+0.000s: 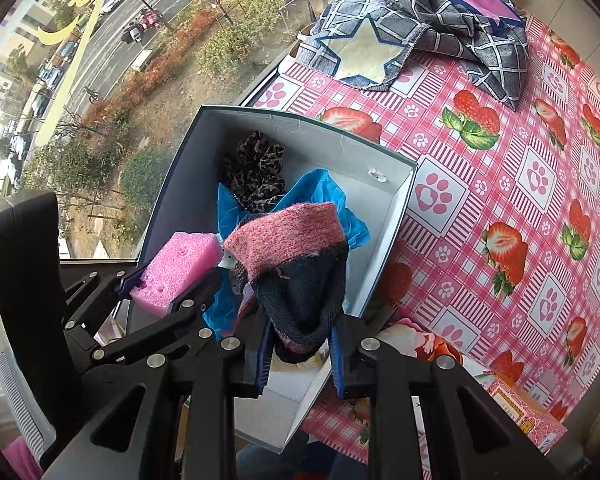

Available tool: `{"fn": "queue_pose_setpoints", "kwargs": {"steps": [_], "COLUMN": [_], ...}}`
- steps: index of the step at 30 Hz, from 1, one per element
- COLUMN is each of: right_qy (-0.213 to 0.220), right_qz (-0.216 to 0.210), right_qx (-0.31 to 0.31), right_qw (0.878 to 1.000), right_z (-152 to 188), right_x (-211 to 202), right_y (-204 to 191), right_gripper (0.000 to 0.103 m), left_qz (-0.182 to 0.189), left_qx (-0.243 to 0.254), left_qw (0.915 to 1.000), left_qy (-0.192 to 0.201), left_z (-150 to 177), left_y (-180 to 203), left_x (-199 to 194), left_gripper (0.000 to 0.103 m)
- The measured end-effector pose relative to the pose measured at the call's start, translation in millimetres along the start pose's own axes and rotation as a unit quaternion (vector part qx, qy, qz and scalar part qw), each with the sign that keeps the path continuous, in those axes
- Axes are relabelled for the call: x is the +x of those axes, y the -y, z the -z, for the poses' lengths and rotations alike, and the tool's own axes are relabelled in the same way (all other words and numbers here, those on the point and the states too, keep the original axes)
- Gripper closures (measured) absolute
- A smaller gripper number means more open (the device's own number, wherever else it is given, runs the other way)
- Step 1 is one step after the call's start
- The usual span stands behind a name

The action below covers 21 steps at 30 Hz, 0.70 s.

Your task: Organize soft objects

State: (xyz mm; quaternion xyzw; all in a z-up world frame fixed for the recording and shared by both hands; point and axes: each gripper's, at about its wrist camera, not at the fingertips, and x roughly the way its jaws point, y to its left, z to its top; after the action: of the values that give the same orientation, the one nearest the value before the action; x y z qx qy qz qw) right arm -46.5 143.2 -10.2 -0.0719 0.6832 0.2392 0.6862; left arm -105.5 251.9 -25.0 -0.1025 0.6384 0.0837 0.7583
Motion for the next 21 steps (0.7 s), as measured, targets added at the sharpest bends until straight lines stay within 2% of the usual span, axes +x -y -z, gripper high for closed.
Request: {"fn": "queue_pose_setpoints", "kwargs": {"steps": [1,2,3,5,10,11,12,13,17,19,21], "right_qy": [-0.001,0.001,0.005,0.018,0.017,0.016,0.017,0.02,0.02,0.019,0.019], "right_qz": [0.0,0.001,0.005,0.014,0.021,0.022,0.023,0.027,0.026,0.025,0.025], "right_qx": [-0.001,-0.002,-0.005,-0.011,-0.014,-0.01,-0.007,-0.003,0.004,0.008,0.011], "right_qw": [1.0,1.0,1.0,1.0,1.0,1.0,1.0,0.999,0.999,0.999,0.999], "right_z": [0,0,1,1,2,2,3,4,7,8,11], "right_x": [0,-1,-3,-8,-14,-15,-16,-16,-21,-22,-23], "right_y": [0,0,0,-2,-2,-2,-1,1,3,3,4], "right_gripper": [0.071,0.061,0.046,0.037,0.037,0.025,0.009,0.006,0.005,0.005,0.001], "left_qz": [0.002,0.001,0.0,-0.007,-0.045,-0.044,-0.04,-0.038,-0.017,-0.02,-0.021], "left_qx": [-0.001,-0.001,-0.001,0.004,0.016,0.017,0.015,0.012,0.007,0.014,0.022], "left_qw": [1.0,0.9999,0.9998,0.9998,0.9988,0.9988,0.9989,0.9989,0.9996,0.9995,0.9993], "left_qy": [0.005,0.012,0.018,0.017,0.009,0.013,0.019,0.024,0.022,0.022,0.022], "left_z": [1,2,3,4,7,8,9,10,13,16,20], "left_y": [0,0,-1,0,2,2,1,0,-2,0,3], "left_x": [-2,-4,-6,-8,-6,-8,-10,-13,-19,-22,-25], "left_gripper": [0.038,0.025,0.019,0.019,0.019,0.019,0.019,0.019,0.019,0.019,0.019]}}
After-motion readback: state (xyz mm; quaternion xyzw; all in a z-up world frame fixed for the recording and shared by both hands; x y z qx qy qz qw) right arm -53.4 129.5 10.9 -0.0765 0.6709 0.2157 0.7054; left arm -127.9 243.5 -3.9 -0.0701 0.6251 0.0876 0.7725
